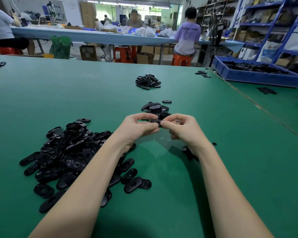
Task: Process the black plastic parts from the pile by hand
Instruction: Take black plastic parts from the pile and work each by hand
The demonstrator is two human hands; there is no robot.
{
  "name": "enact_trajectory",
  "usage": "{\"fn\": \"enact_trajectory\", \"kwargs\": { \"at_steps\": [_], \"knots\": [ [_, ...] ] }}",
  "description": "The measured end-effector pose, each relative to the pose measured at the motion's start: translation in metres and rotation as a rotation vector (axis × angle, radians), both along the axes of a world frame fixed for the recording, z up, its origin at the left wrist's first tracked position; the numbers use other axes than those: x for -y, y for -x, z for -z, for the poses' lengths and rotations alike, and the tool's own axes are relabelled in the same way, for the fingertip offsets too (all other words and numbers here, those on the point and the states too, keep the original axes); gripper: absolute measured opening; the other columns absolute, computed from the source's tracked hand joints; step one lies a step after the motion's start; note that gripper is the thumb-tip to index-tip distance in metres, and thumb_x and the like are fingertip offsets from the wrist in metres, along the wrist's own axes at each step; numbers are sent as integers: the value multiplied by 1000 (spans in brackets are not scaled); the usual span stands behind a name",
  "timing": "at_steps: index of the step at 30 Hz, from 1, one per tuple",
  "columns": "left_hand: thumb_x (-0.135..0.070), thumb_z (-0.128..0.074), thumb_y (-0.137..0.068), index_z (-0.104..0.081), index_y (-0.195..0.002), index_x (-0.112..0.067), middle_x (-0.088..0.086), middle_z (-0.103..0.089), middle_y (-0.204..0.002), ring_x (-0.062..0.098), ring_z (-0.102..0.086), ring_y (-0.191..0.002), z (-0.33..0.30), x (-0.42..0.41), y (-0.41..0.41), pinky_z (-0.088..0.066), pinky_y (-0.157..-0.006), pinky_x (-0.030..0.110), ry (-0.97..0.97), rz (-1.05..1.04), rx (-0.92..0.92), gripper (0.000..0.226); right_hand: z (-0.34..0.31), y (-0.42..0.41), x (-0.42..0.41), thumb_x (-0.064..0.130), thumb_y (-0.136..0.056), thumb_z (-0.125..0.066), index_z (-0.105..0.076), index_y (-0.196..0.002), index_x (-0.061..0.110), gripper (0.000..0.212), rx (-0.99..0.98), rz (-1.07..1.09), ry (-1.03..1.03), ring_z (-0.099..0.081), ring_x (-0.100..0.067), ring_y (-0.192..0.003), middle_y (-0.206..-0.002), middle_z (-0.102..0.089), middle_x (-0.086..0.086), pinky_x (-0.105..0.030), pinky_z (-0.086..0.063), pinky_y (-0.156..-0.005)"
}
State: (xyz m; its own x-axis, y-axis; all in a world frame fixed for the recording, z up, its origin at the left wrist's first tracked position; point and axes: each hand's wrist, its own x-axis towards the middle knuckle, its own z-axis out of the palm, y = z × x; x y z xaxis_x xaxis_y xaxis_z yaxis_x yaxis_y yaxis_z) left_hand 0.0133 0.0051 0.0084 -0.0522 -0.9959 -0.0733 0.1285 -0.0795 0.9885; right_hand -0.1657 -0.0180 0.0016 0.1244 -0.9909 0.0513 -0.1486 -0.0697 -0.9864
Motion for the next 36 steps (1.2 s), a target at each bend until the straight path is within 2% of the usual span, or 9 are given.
{"fn": "enact_trajectory", "kwargs": {
  "at_steps": [4, 8, 12, 15, 20, 24, 28, 32, 36],
  "knots": [
    [6, -69, -88, -74, -103, -10, 18, -77, -95, 21, -76, -88, -3, 0, -4, -58, -81, 20, 95, 8, 63, 23, -5, 0, 1, 18, -85, -81, -74, -85, 21, 8, -85, 47, 64, -61, -3, -55, -69, -73, 8, -18, -47, -51],
    [5, -72, -86, -74, -104, -8, 14, -78, -92, 18, -76, -84, -1, 0, 0, -57, -76, 18, 137, -31, 57, 22, -8, -1, 3, 15, -82, -81, -79, -81, 25, 10, -227, 136, 248, -60, 12, -62, -72, -73, 23, -3, -41, -61],
    [1, -78, -82, -75, -104, -8, 10, -79, -90, 14, -75, -80, -1, 1, 0, -56, -72, 17, 157, -66, 79, 24, -11, -1, 4, 18, -82, -81, -82, -84, 25, 8, -237, 80, 216, -63, 11, -66, -76, -76, 17, -2, -41, -62],
    [-3, -82, -79, -77, -102, -11, 7, -79, -92, 12, -75, -81, 0, 1, -1, -55, -67, 18, 154, -78, 109, 24, -11, -1, 4, 21, -82, -83, -81, -84, 26, 6, -223, 50, 168, -66, 7, -71, -79, -77, 14, -7, -43, -65],
    [-4, -84, -76, -77, -97, -14, 6, -79, -90, 10, -75, -83, 1, 1, 0, -55, -68, 18, 179, -69, 125, 24, -14, -3, 2, 29, -81, -83, -80, -79, 23, 7, -164, 61, 81, -56, 9, -52, -64, -69, 19, -5, -36, -47],
    [-2, -85, -75, -77, -96, -14, 6, -79, -88, 11, -74, -81, 2, 1, 1, -56, -71, 19, 199, -68, 132, 25, -15, -5, -1, 22, -82, -82, -77, -75, 20, 9, -60, 84, -2, -47, 3, -43, -54, -63, 16, -9, -33, -42],
    [-3, -85, -75, -78, -96, -15, 5, -79, -88, 11, -75, -81, 1, 3, 1, -56, -72, 17, 210, -59, 141, 26, -17, -6, -2, 19, -82, -81, -75, -75, 21, 10, -61, 89, -8, -47, 3, -41, -52, -62, 16, -8, -31, -40],
    [-5, -86, -74, -79, -96, -17, 5, -79, -88, 12, -75, -85, 3, 2, 2, -55, -74, 16, 209, -64, 167, 26, -18, -5, -1, 21, -80, -82, -77, -77, 22, 6, -130, 93, 20, -52, 6, -45, -63, -70, 14, -6, -33, -42],
    [-4, -86, -74, -78, -95, -17, 4, -79, -87, 10, -75, -83, 2, 2, 1, -54, -72, 13, 209, -50, 159, 26, -19, -3, 0, 24, -79, -83, -76, -75, 22, 8, -139, 89, -14, -47, 4, -43, -60, -66, 15, -9, -32, -41]
  ]
}}
